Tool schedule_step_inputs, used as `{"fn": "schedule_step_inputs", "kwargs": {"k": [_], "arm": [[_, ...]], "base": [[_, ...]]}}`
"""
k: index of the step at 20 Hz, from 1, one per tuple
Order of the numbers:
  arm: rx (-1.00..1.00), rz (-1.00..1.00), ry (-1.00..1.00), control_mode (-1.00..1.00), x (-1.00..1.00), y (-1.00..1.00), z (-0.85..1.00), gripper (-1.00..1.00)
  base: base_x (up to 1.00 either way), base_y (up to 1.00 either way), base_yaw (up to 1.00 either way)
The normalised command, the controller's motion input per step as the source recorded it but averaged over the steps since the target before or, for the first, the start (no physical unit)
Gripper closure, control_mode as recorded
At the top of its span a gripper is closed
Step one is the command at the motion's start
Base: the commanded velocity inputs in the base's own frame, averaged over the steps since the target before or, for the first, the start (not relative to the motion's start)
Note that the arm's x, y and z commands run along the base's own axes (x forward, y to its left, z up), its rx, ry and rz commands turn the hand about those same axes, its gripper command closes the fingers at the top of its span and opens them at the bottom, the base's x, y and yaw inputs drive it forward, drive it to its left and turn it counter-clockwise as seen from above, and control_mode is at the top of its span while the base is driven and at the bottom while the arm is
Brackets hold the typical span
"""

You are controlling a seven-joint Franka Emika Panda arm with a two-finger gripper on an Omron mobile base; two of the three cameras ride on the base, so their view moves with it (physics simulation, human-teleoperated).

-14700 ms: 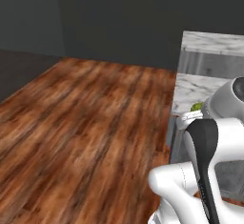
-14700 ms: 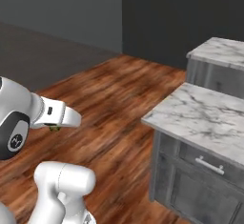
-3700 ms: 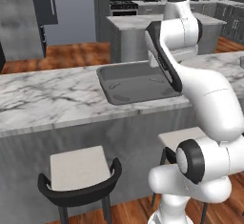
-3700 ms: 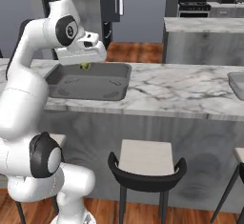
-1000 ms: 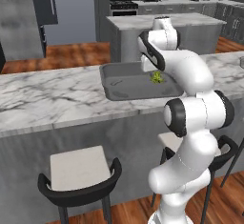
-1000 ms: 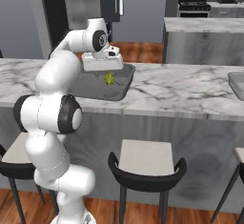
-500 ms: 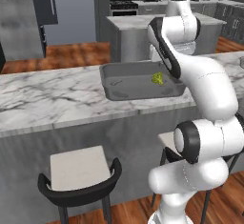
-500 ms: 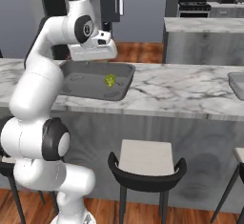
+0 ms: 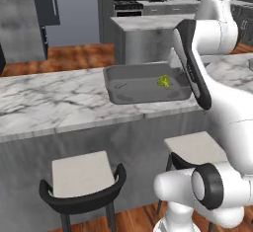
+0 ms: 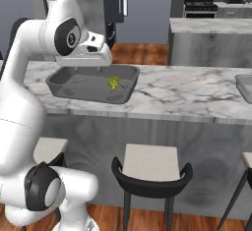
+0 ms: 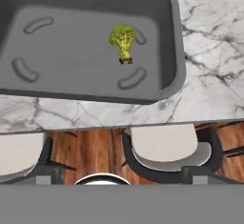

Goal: Place the cold items (squash and broccoli) from the fridge in one tupperware on the dining counter. Place the warm items (kebab skewer and hot dog) in the stove area in another tupperware.

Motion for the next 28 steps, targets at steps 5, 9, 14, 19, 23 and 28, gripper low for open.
{"fn": "schedule_step_inputs", "kwargs": {"k": [5, 9, 14, 19, 23, 28], "arm": [[0.05, 0.0, -0.1, -1.0, -0.99, 0.04, 0.05, -1.0], [0.0, 0.0, -0.21, -1.0, -0.86, 0.0, 0.05, -1.0], [0.0, 0.0, -0.01, -1.0, -0.17, 0.0, 0.0, -1.0], [0.0, 0.0, -0.14, -1.0, -0.41, 0.0, 0.0, -1.0], [0.0, -0.01, -0.36, -1.0, -0.97, 0.0, -0.09, -1.0], [0.0, -0.1, -0.12, -1.0, -0.86, 0.0, -0.31, -1.0]], "base": [[0.0, 0.0, 0.0], [0.0, 0.0, 0.0], [0.0, 0.0, 0.0], [0.0, 0.0, 0.0], [0.0, 0.0, 0.0], [0.0, 0.0, 0.0]]}}
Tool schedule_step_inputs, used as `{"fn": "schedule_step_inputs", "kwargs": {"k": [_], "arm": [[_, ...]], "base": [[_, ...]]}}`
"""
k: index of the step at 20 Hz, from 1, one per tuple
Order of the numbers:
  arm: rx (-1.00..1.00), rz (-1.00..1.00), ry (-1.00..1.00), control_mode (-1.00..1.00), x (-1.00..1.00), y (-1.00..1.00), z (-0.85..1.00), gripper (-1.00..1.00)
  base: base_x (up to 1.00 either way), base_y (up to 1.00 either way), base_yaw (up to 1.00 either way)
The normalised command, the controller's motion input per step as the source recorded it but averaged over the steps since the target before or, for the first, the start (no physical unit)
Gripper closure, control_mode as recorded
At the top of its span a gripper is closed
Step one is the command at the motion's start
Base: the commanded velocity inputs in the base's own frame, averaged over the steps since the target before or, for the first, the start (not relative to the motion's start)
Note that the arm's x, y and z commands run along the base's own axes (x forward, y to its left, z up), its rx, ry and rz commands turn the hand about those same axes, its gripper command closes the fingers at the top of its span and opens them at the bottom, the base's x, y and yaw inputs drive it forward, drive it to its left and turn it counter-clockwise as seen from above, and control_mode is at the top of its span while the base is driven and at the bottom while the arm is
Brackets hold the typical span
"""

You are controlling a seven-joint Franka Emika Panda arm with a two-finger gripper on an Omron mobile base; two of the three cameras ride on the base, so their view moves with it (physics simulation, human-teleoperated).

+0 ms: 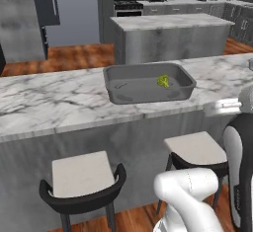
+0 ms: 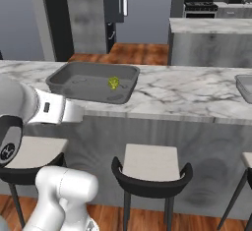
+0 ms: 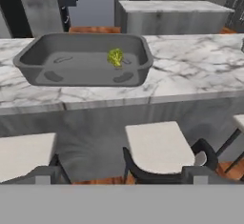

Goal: Place the cold items (squash and broccoli) from the fridge in one tupperware on the dining counter. Place the warm items (kebab skewer and hot dog) in the stove area in another tupperware.

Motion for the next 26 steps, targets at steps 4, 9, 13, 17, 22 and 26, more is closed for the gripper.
{"fn": "schedule_step_inputs", "kwargs": {"k": [4, 9, 13, 17, 22, 26], "arm": [[0.0, -0.06, 0.0, 1.0, -0.68, -0.05, -0.31, -1.0], [0.0, 0.0, 0.0, 1.0, 0.0, 0.0, 0.0, -1.0], [0.0, 0.0, 0.0, 1.0, 0.0, 0.0, 0.0, -1.0], [0.0, 0.0, 0.0, 1.0, 0.0, 0.0, 0.0, -1.0], [0.0, 0.0, 0.0, 1.0, 0.0, 0.0, 0.0, -1.0], [0.0, 0.0, 0.0, 1.0, 0.0, 0.0, 0.0, -1.0]], "base": [[-0.22, -0.03, -0.02], [-0.49, -0.48, -0.1], [-0.03, -1.0, -0.07], [0.02, -1.0, -0.08], [0.07, -1.0, -0.05], [0.14, -1.0, -0.03]]}}
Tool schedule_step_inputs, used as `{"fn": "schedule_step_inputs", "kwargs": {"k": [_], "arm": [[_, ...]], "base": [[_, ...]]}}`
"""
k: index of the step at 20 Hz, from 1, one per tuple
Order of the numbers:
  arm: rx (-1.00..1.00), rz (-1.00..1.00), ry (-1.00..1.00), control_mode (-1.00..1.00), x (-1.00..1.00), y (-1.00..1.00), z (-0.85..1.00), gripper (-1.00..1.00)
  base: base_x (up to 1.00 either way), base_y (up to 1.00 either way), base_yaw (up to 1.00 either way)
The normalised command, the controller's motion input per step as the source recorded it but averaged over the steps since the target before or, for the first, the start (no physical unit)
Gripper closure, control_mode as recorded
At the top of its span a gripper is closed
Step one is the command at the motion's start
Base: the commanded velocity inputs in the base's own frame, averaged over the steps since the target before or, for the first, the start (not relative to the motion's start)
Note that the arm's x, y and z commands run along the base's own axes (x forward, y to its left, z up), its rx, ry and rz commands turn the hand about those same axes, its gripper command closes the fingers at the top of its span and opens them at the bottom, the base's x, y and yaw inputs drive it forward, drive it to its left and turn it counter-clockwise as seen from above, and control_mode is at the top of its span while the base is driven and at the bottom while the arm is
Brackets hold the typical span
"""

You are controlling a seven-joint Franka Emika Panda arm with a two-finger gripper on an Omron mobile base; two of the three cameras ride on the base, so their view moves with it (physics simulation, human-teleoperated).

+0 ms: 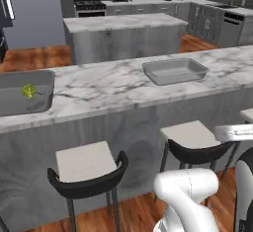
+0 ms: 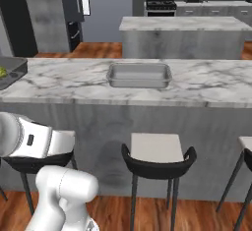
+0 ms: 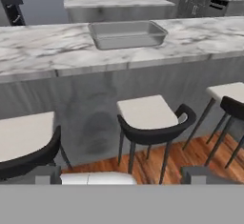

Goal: Place the cold items (squash and broccoli) from the fridge in one tupperware on the dining counter. Place the warm items (kebab skewer and hot dog) in the stove area in another tupperware.

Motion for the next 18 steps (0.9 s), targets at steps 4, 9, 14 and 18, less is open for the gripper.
{"fn": "schedule_step_inputs", "kwargs": {"k": [4, 9, 14, 18], "arm": [[0.0, 0.0, 0.0, 1.0, 0.0, 0.0, 0.0, -1.0], [0.0, 0.0, 0.0, 1.0, 0.0, 0.0, 0.0, -1.0], [0.0, 0.0, 0.0, 1.0, 0.0, 0.0, 0.0, -1.0], [0.0, 0.0, 0.0, 1.0, 0.0, 0.0, 0.0, -1.0]], "base": [[0.16, -1.0, -0.03], [0.14, -1.0, -0.01], [0.15, -1.0, 0.0], [0.12, -1.0, 0.0]]}}
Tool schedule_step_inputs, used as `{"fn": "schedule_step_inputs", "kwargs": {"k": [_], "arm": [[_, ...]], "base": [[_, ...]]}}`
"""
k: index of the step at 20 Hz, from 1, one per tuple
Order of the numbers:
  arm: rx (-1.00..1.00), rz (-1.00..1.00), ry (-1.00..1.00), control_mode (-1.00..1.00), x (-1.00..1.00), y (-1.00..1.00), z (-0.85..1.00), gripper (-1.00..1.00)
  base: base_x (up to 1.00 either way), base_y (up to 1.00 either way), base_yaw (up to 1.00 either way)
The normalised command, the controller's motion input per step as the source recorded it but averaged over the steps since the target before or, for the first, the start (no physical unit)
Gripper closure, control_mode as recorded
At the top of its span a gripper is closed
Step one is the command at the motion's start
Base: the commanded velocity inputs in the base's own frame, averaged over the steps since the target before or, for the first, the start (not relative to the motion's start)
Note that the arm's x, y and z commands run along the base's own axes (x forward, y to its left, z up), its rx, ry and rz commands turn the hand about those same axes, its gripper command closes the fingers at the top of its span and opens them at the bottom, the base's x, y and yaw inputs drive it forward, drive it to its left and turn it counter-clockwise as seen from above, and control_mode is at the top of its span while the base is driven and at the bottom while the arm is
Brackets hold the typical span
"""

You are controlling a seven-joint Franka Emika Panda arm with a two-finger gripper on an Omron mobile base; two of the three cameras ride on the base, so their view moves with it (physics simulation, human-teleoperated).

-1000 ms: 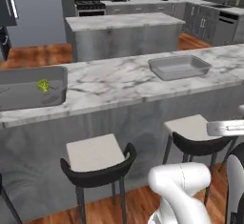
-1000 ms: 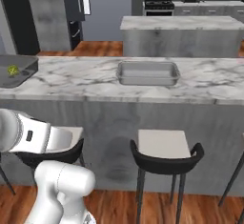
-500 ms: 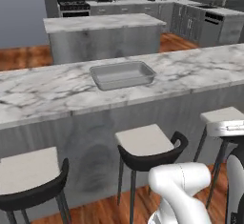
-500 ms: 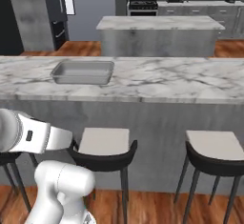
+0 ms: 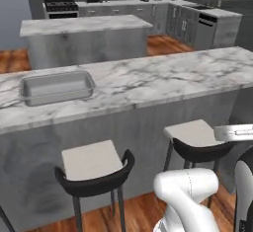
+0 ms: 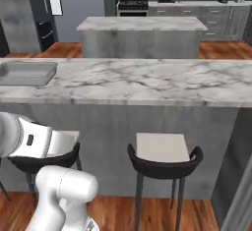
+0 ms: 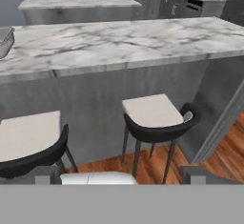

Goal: Place the cold items (squash and broccoli) from the fridge in one tupperware on the dining counter. Place the warm items (kebab skewer and hot dog) in the stove area in another tupperware.

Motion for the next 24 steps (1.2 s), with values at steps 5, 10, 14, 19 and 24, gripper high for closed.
{"fn": "schedule_step_inputs", "kwargs": {"k": [5, 10, 14, 19, 24], "arm": [[0.0, 0.0, 0.0, 1.0, 0.0, 0.0, 0.0, -1.0], [0.0, 0.0, 0.0, 1.0, 0.0, 0.0, 0.0, -1.0], [0.0, 0.0, 0.0, 1.0, 0.0, 0.0, 0.0, -1.0], [0.0, 0.0, 0.0, 1.0, 0.0, 0.0, 0.0, -1.0], [0.0, 0.0, 0.0, 1.0, 0.0, 0.0, 0.0, -1.0]], "base": [[0.12, -1.0, 0.0], [0.12, -1.0, 0.0], [0.14, -1.0, -0.01], [0.14, -1.0, -0.01], [0.15, -1.0, -0.01]]}}
